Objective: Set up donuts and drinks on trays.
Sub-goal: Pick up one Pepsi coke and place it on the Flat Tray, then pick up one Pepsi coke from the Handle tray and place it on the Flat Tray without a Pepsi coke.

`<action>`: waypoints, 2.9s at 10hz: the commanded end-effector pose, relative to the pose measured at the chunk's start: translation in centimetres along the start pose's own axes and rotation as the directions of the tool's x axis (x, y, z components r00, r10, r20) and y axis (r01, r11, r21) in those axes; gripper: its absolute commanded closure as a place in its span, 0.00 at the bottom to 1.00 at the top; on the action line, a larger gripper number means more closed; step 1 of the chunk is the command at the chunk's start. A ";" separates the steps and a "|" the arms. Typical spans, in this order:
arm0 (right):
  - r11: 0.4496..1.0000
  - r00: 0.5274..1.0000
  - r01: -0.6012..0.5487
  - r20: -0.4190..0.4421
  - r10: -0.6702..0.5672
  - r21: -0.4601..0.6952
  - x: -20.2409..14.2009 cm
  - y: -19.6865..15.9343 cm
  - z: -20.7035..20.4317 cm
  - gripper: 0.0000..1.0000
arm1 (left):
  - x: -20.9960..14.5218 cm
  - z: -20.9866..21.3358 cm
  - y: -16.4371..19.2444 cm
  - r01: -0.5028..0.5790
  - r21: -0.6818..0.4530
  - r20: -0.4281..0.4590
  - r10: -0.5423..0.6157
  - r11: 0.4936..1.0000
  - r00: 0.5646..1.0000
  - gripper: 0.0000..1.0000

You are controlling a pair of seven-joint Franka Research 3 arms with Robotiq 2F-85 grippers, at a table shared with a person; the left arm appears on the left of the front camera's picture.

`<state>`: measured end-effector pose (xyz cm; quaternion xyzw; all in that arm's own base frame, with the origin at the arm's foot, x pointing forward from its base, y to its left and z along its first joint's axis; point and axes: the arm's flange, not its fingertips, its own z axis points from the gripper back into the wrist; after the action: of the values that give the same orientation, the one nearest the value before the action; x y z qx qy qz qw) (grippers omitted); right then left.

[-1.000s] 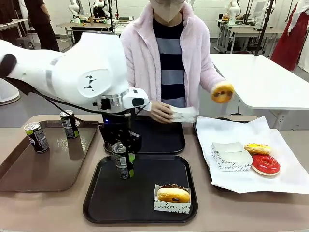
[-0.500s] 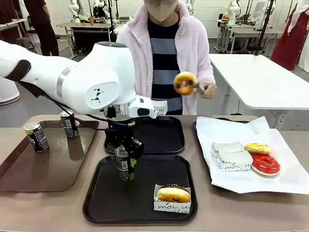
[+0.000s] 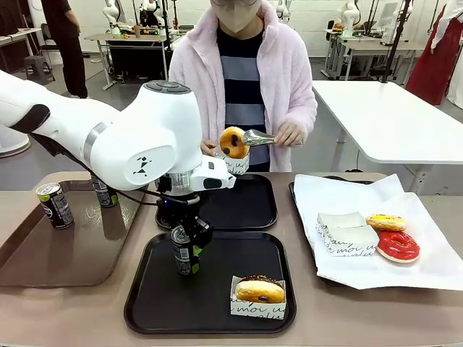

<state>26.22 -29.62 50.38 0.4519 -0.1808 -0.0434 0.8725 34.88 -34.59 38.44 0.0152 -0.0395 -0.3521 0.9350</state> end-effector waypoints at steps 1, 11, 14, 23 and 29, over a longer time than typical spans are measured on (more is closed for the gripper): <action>1.000 1.000 -0.014 0.018 0.013 0.026 0.2 0.0 -0.1 0.00 | 0.0 -0.1 -0.2 0.032 0.020 0.022 -0.032 0.999 0.999 0.07; 1.000 1.000 -0.014 0.018 0.013 0.026 0.2 0.0 -0.1 0.00 | -0.9 8.3 1.4 -0.017 -0.001 -0.044 0.017 1.000 0.999 0.00; 1.000 1.000 -0.014 0.018 0.013 0.026 0.2 0.0 -0.1 0.00 | -1.9 11.4 3.1 -0.042 -0.045 0.013 0.043 0.998 0.999 0.00; 1.000 1.000 -0.014 0.018 0.013 0.026 0.2 0.0 -0.1 0.00 | -2.4 12.3 10.3 -0.221 -0.055 0.004 0.221 0.974 0.975 0.00; 1.000 1.000 -0.014 0.018 0.013 0.026 0.2 0.0 -0.1 0.00 | -11.4 9.5 28.3 -0.618 0.069 -0.006 0.620 0.783 0.785 0.00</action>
<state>26.25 -29.58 50.35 0.4520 -0.1798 -0.0432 0.8726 44.30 -5.76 49.07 0.0182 -0.0301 -0.0461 0.9983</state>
